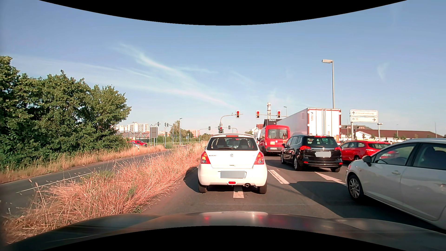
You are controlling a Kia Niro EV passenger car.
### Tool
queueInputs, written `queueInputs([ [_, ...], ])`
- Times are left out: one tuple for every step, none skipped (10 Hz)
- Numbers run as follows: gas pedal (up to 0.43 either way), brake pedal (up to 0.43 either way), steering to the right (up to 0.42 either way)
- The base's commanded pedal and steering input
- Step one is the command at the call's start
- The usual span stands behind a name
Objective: Follow the waypoints while adhering to traffic rules and regulations
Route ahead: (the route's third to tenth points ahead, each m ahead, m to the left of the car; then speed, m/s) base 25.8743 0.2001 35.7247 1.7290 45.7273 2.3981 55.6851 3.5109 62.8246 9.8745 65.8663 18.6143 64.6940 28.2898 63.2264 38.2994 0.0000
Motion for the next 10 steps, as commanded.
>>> queueInputs([
  [0.0,0.256,-0.004],
  [0.0,0.256,-0.004],
  [0.0,0.256,-0.005],
  [0.0,0.256,-0.005],
  [0.0,0.256,-0.005],
  [0.0,0.25,-0.005],
  [0.0,0.256,-0.004],
  [0.0,0.256,-0.005],
  [0.0,0.25,-0.005],
  [0.0,0.256,-0.005],
])
